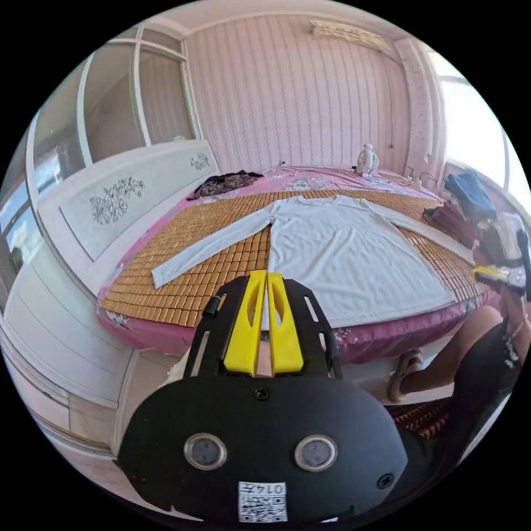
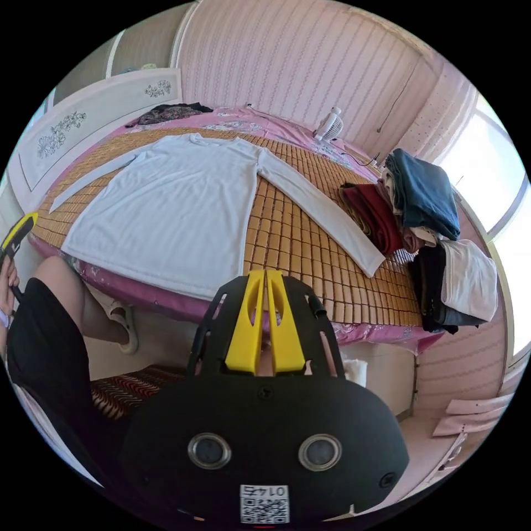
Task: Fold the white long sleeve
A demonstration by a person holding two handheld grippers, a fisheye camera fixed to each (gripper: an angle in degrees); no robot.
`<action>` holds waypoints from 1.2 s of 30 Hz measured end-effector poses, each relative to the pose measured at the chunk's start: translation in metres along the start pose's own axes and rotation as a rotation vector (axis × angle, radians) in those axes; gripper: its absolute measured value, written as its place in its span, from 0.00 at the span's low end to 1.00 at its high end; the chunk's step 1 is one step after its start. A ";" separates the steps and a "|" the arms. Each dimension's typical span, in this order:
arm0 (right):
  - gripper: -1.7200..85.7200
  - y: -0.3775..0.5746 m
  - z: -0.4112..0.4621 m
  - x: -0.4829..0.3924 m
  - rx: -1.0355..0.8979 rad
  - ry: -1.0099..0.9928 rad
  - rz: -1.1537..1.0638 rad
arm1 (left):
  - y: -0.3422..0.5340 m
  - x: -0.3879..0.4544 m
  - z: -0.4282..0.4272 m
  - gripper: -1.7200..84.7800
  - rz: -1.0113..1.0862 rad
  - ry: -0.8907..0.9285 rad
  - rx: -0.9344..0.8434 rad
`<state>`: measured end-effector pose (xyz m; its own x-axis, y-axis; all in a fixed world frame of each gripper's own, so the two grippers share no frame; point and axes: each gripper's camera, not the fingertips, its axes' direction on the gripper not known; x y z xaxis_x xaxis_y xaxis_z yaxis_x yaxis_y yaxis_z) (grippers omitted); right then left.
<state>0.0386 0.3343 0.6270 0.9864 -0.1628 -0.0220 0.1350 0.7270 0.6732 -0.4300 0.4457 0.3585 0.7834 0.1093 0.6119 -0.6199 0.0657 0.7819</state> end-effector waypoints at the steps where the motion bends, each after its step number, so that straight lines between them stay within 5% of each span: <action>1: 0.01 0.009 -0.005 0.006 0.028 -0.039 0.038 | 0.009 0.015 -0.009 0.01 0.082 -0.027 0.034; 13: 0.01 0.097 -0.032 0.042 0.291 -0.337 0.157 | 0.070 0.041 -0.037 0.01 0.210 -0.177 0.052; 25: 0.09 0.143 -0.029 0.009 0.511 -0.068 0.071 | 0.089 -0.012 -0.041 0.02 0.070 -0.141 0.015; 36: 0.16 0.141 0.019 -0.001 0.476 -0.153 0.003 | 0.093 -0.070 -0.034 0.14 -0.055 -0.050 0.124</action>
<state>0.0548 0.4246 0.7358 0.9568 -0.2833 0.0653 0.0392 0.3484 0.9365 -0.5444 0.4779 0.3840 0.8194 0.0591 0.5701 -0.5677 -0.0533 0.8215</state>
